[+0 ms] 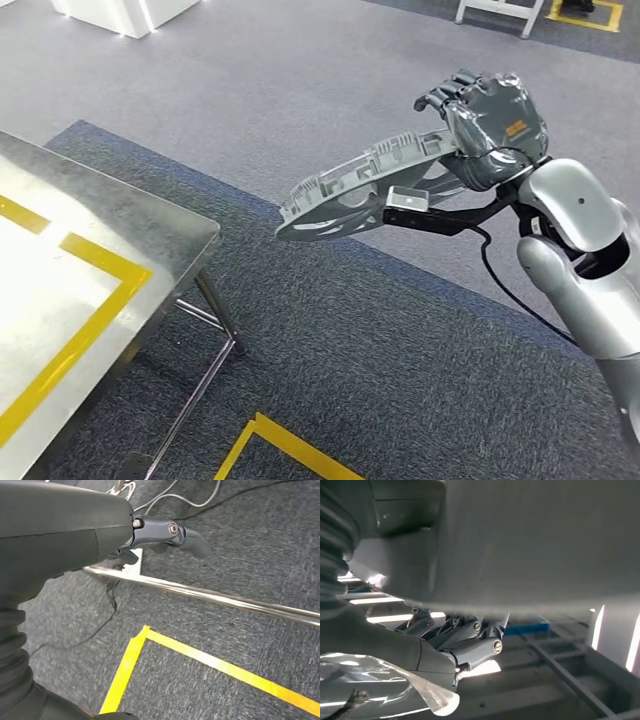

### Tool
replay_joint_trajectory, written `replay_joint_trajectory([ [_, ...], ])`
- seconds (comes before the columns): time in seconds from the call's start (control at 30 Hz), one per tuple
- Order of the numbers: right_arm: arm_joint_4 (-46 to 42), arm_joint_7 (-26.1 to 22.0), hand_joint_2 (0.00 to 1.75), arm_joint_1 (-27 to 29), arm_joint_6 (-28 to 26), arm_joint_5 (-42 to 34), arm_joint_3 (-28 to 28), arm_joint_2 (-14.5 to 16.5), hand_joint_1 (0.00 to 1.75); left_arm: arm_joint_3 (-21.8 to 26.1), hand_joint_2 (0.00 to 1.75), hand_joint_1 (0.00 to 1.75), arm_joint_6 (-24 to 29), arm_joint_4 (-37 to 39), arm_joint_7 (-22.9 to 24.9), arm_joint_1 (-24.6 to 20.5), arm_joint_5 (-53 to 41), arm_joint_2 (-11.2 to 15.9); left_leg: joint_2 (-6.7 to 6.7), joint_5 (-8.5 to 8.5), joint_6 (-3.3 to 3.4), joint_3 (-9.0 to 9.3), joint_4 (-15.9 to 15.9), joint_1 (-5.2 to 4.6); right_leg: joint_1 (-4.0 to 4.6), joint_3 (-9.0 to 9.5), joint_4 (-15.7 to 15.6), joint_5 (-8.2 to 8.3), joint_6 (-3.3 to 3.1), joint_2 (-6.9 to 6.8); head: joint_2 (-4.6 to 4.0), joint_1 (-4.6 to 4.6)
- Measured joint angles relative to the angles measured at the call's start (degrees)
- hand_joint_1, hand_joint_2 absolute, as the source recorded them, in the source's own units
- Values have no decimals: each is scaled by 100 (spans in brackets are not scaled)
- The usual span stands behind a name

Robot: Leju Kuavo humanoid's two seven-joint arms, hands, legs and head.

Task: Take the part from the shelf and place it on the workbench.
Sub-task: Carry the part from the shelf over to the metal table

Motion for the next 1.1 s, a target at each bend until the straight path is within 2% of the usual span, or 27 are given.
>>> replay_joint_trajectory([
  [0.03,10,3,175,-61,15,0,23,21,175,0,175,0,0,0,-7,-4,-5,1,-65,-4,-35,-35,21,9,-8,98,-202,35,-10,91,0,-2],
  [0.07,22,4,175,-106,32,1,46,46,175,0,175,0,-2,0,-14,-3,-12,1,-127,2,-68,-70,30,19,-8,149,-280,1,-24,132,0,3],
  [0.13,48,2,175,-154,66,2,100,121,175,-1,175,0,-7,2,-26,16,-26,0,-200,17,-131,-110,24,43,1,190,-330,-12,-66,24,0,1],
  [0.2,67,-2,175,-197,91,5,150,199,175,-2,175,0,-9,4,-32,29,-34,-1,17,-90,-191,-183,189,20,-11,245,-369,-15,-121,-106,0,-35],
  [0.23,73,-1,175,-227,99,6,169,224,175,-2,175,0,-10,4,-35,21,-37,1,194,-204,-219,-280,403,10,-14,277,-383,-22,-151,-176,0,-53],
  [0.27,80,1,175,-254,105,7,185,249,175,-2,175,0,-12,4,-38,10,-37,1,356,-357,-244,-445,749,8,-6,305,-387,-42,-174,-252,0,-72],
  [0.33,97,5,175,-290,120,10,222,295,175,-2,175,0,-26,4,-43,0,-43,-7,492,-575,-277,-792,1421,30,7,357,-387,-87,-198,-410,0,-75],
  [0.37,107,8,175,-300,127,13,246,322,175,-2,175,0,-34,4,-44,4,-47,-13,521,-573,-287,-886,1582,40,10,385,-387,-112,-201,-487,0,-75],
  [0.4,115,12,175,-314,132,15,274,353,175,-2,175,0,-40,4,-44,11,-55,-17,539,-445,-289,-853,1484,46,12,416,-387,-137,-197,-552,0,-76],
  [0.43,122,16,175,-341,134,17,305,386,175,-2,175,0,-44,4,-44,16,-64,-15,577,-236,-282,-719,1187,49,12,455,-387,-165,-191,-615,0,-76],
  [0.5,133,26,175,-429,132,17,351,442,175,-2,175,0,-45,4,-44,14,-87,-7,783,107,-238,-361,441,3,30,531,-390,-227,-157,-732,0,-79],
  [0.53,138,33,175,-477,132,17,367,461,175,-2,175,0,-45,4,-44,4,-96,-3,886,165,-200,-236,187,-29,48,555,-395,-251,-131,-786,0,-78],
  [0.57,142,40,175,-516,132,18,381,474,175,-2,175,0,-45,4,-44,-4,-102,-3,945,153,-165,-181,65,-60,68,572,-404,-269,-104,-841,0,-74],
  [0.63,152,57,175,-568,134,21,432,517,175,-2,175,0,-45,4,-45,-4,-109,-5,878,108,-100,-161,11,-75,92,613,-436,-297,-42,-956,0,-68],
  [0.67,157,62,175,-581,137,23,460,543,175,-2,175,0,-44,4,-46,9,-113,-8,815,109,-75,-146,-11,-63,86,622,-427,-335,-11,-938,0,-65],
  [0.7,161,69,175,-603,141,25,484,573,175,-2,175,0,-46,4,-48,15,-119,-11,756,110,-44,-125,-31,-46,77,583,-333,-415,10,-836,1,-56],
  [0.73,165,74,175,-631,149,28,508,599,175,-2,175,0,-49,4,-49,9,-127,-13,698,116,-11,-104,-51,-28,67,474,-109,-541,22,-683,1,-44],
  [0.8,181,83,175,-680,172,37,563,632,175,-2,175,0,-57,4,-52,-26,-145,-15,567,116,31,-91,-60,-11,56,59,655,-845,17,-381,1,-22],
  [0.83,192,85,175,-686,185,42,598,644,175,-2,175,0,-62,4,-52,-43,-152,-15,489,114,42,-87,-58,-10,57,-163,1017,-930,15,-327,0,-19],
  [0.87,204,87,175,-680,195,46,629,654,175,-2,175,0,-66,4,-52,-49,-156,-15,404,110,45,-79,-55,-10,57,-320,1214,-910,10,-306,0,-20],
  [0.9,215,88,175,-676,202,50,654,668,175,-2,175,0,-69,4,-52,-46,-160,-15,318,105,47,-70,-51,-9,57,-383,1201,-782,2,-295,0,-19],
  [0.93,224,88,175,-679,205,52,670,681,175,-2,175,0,-70,4,-52,-39,-162,-16,235,100,43,-60,-44,-8,55,-342,973,-561,-12,-274,0,-17],
  [0.97,230,88,175,-695,206,55,679,692,175,-2,175,0,-71,4,-52,-33,-165,-21,156,91,33,-55,-35,-5,50,-230,614,-303,-27,-202,0,-17],
  [1.0,236,89,175,-720,208,60,686,700,175,-2,175,0,-75,4,-53,-30,-168,-28,82,81,13,-66,-17,-6,36,-87,265,-113,-43,-62,0,-18],
  [1.03,242,90,175,-749,212,68,701,714,175,-2,175,0,-80,4,-55,-32,-174,-33,17,74,-13,-93,7,0,23,37,-34,-11,-55,63,0,-19],
  [1.07,251,90,175,-770,221,78,725,743,175,-2,175,0,-85,4,-56,-36,-183,-37,-45,79,-50,-125,20,15,20,117,-210,19,-66,161,0,-23],
  [1.1,264,91,175,-784,234,87,754,777,175,-2,175,0,-91,4,-58,-36,-195,-38,-105,91,-91,-156,20,32,25,163,-279,-11,-81,194,0,-21],
])
